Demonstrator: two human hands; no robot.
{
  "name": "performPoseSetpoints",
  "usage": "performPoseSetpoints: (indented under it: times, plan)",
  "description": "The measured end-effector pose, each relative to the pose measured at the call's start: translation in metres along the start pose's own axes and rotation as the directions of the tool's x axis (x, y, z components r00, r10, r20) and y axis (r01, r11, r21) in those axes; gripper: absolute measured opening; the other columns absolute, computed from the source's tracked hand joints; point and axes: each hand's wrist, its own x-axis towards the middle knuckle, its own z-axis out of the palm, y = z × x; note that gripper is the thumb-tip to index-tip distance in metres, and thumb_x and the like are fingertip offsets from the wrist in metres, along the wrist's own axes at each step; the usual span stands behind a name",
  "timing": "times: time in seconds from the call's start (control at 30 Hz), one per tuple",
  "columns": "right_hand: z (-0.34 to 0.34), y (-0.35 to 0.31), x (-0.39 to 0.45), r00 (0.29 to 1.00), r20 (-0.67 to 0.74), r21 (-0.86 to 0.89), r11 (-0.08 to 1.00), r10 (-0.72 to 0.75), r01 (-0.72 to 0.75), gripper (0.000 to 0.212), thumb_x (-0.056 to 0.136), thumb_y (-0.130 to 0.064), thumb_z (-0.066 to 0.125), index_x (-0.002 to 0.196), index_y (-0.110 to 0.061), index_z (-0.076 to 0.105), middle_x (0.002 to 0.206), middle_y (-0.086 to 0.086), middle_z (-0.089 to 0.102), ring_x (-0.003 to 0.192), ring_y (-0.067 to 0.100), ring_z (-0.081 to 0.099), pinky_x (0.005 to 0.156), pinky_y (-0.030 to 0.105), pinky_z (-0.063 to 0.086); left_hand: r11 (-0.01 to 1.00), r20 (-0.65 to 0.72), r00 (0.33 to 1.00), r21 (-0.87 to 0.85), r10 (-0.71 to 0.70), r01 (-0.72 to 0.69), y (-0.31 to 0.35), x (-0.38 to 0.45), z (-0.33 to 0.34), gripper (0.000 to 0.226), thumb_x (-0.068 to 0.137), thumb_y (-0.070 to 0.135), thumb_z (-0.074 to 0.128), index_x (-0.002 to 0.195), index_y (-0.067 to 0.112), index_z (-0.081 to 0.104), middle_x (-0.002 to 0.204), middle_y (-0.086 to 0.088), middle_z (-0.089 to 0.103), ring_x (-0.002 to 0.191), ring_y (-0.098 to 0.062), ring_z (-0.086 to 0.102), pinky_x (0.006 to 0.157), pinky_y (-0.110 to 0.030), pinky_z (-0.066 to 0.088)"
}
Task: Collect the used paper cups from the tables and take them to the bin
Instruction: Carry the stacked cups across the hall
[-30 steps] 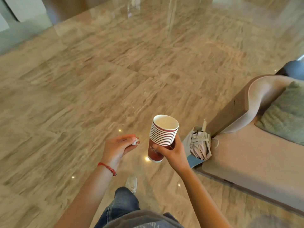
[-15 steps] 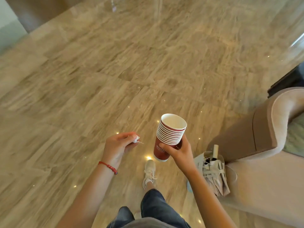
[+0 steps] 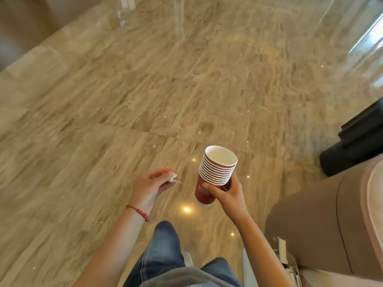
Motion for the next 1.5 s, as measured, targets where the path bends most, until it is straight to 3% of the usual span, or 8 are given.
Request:
performPoseSetpoints:
  times: [0.6, 0.77, 0.93, 1.2, 1.33, 1.5]
  plan:
    - [0.002, -0.078, 0.378, 0.975, -0.221, 0.052, 0.999, 0.009, 0.002, 0.055, 0.068, -0.008, 0.082, 0.116, -0.017, 0.056, 0.101, -0.004, 0.070, 0.095, 0.009, 0.066, 0.076, 0.023, 0.054, 0.991, 0.232, 0.972, 0.133, -0.029, -0.002, 0.172, 0.375, 0.149, 0.013, 0.075, 0.004, 0.070, 0.067, 0.012, 0.077, 0.074, -0.008, 0.074, 0.072, -0.017, 0.072, 0.062, -0.018, 0.054]
    - [-0.013, -0.086, 0.464, 0.970, -0.239, 0.070, 0.997, 0.031, -0.015, 0.057, 0.069, -0.008, 0.081, 0.118, -0.019, 0.055, 0.106, 0.000, 0.068, 0.099, 0.013, 0.065, 0.081, 0.030, 0.055, 0.990, 0.235, 0.970, 0.141, -0.062, 0.029, 0.196, 0.453, 0.195, 0.011, 0.075, 0.003, 0.070, 0.068, 0.010, 0.076, 0.074, -0.010, 0.074, 0.073, -0.020, 0.071, 0.064, -0.020, 0.056]
    - [-0.042, -0.091, 0.573, 0.972, -0.233, 0.056, 0.998, 0.026, -0.013, 0.054, 0.068, -0.008, 0.081, 0.112, -0.025, 0.056, 0.101, -0.003, 0.070, 0.095, 0.008, 0.066, 0.075, 0.020, 0.054, 0.993, 0.222, 0.973, 0.115, -0.059, 0.034, 0.216, 0.542, 0.258, 0.005, 0.075, 0.001, 0.069, 0.077, 0.003, 0.073, 0.076, -0.012, 0.074, 0.073, -0.020, 0.072, 0.062, -0.020, 0.056]
    - [-0.105, -0.140, 0.766, 0.975, -0.223, 0.035, 0.999, -0.004, 0.013, 0.052, 0.067, -0.008, 0.081, 0.109, -0.025, 0.056, 0.096, -0.009, 0.071, 0.091, 0.002, 0.066, 0.071, 0.013, 0.051, 0.992, 0.213, 0.975, 0.120, -0.062, 0.036, 0.272, 0.684, 0.374, 0.011, 0.075, 0.000, 0.069, 0.068, 0.007, 0.075, 0.075, -0.011, 0.074, 0.072, -0.020, 0.072, 0.062, -0.020, 0.056]
    - [-0.128, -0.161, 0.847, 0.973, -0.229, 0.044, 0.999, 0.015, -0.005, 0.055, 0.067, -0.009, 0.081, 0.115, -0.018, 0.055, 0.100, -0.007, 0.069, 0.091, 0.002, 0.066, 0.070, 0.013, 0.051, 0.993, 0.204, 0.977, 0.117, -0.059, 0.036, 0.300, 0.747, 0.422, 0.015, 0.076, -0.001, 0.068, 0.066, 0.008, 0.075, 0.074, -0.010, 0.074, 0.072, -0.019, 0.072, 0.061, -0.019, 0.055]
    - [-0.144, -0.169, 0.953, 0.976, -0.214, 0.028, 0.999, 0.029, -0.023, 0.050, 0.067, -0.010, 0.082, 0.106, -0.028, 0.057, 0.095, -0.013, 0.071, 0.091, 0.002, 0.066, 0.070, 0.014, 0.052, 0.991, 0.189, 0.977, 0.107, -0.097, 0.077, 0.326, 0.837, 0.478, 0.014, 0.077, -0.003, 0.067, 0.069, 0.006, 0.073, 0.071, -0.010, 0.074, 0.068, -0.018, 0.072, 0.058, -0.018, 0.055]
